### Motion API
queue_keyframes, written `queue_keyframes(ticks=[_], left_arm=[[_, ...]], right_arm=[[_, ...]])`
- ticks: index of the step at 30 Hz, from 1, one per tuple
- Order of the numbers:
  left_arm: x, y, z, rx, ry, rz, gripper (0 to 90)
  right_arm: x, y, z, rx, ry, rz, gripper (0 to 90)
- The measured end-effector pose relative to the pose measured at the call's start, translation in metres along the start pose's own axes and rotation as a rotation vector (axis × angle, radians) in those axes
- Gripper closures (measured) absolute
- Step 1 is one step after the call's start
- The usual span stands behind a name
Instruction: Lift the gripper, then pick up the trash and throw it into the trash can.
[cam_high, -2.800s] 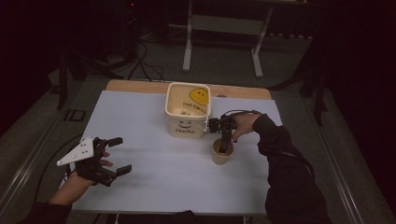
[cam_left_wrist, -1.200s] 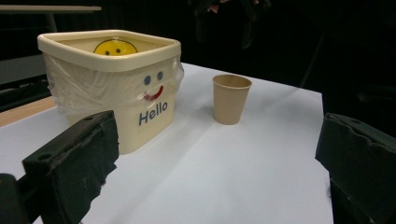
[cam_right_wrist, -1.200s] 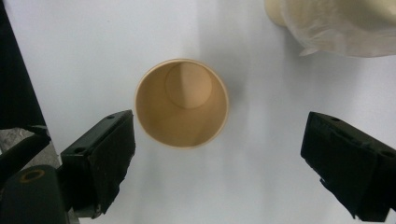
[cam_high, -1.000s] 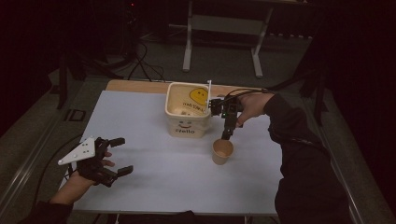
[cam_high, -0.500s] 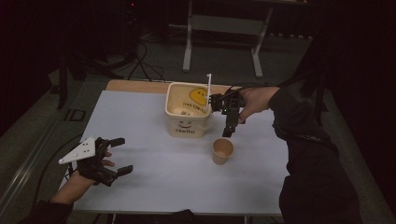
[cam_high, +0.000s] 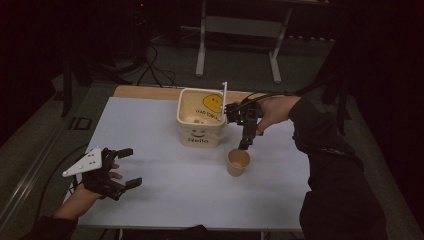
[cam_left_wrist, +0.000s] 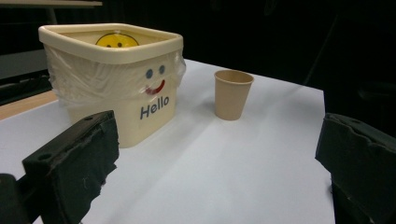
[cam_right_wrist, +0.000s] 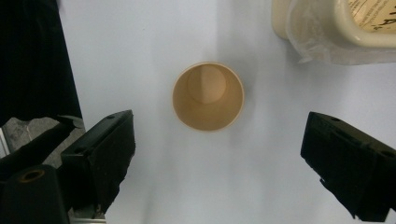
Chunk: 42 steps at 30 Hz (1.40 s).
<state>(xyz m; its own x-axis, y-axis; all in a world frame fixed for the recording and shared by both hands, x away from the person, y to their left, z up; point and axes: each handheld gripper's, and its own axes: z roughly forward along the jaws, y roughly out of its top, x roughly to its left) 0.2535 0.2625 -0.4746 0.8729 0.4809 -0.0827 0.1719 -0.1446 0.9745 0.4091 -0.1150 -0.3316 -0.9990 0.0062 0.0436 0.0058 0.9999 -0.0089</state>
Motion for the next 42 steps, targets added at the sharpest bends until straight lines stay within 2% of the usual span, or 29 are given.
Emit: queue_keyframes(ticks=[5,10,14,22,26,36,42], left_arm=[[-0.001,0.0,-0.003,-0.002,0.005,0.001,0.4],[-0.001,0.001,-0.005,-0.01,0.005,-0.002,0.4],[-0.001,0.001,-0.003,-0.006,0.0,-0.002,0.4],[-0.002,0.001,-0.003,-0.003,-0.001,0.002,0.4],[-0.002,0.001,-0.003,-0.001,-0.001,0.002,0.4],[-0.002,0.0,-0.003,0.005,-0.004,0.002,0.4],[-0.002,0.0,-0.002,0.011,-0.01,0.001,0.4]], right_arm=[[0.002,-0.001,0.005,-0.009,-0.006,-0.002,10.0],[0.005,0.0,0.015,0.016,-0.007,0.005,9.9],[0.006,0.0,0.022,0.004,0.003,0.0,9.8],[0.006,-0.004,0.047,-0.011,0.034,0.015,9.1],[0.006,-0.006,0.06,-0.02,0.038,0.004,9.1],[0.004,-0.012,0.086,-0.052,0.031,0.006,9.1],[0.002,-0.013,0.099,-0.04,0.018,0.011,9.1]])
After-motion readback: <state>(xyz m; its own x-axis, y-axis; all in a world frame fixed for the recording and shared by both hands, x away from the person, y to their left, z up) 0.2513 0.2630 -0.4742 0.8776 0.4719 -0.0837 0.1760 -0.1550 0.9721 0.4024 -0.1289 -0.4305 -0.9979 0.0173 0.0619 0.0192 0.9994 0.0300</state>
